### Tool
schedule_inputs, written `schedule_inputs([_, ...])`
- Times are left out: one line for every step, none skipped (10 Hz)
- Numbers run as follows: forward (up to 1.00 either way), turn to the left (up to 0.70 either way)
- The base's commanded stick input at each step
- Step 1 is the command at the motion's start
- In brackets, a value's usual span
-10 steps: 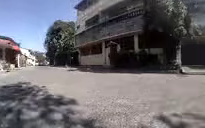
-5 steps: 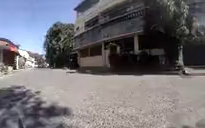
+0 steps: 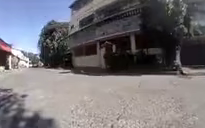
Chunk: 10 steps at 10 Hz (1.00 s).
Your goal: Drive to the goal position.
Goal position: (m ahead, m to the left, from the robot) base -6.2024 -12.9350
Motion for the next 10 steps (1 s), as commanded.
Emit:
schedule_inputs([0.7,-0.02])
schedule_inputs([0.7,-0.17])
schedule_inputs([0.7,-0.34])
schedule_inputs([0.7,-0.35])
schedule_inputs([0.7,-0.35])
schedule_inputs([0.7,-0.35])
schedule_inputs([0.7,-0.35])
schedule_inputs([0.7,-0.35])
schedule_inputs([0.7,-0.35])
schedule_inputs([0.7,-0.35])
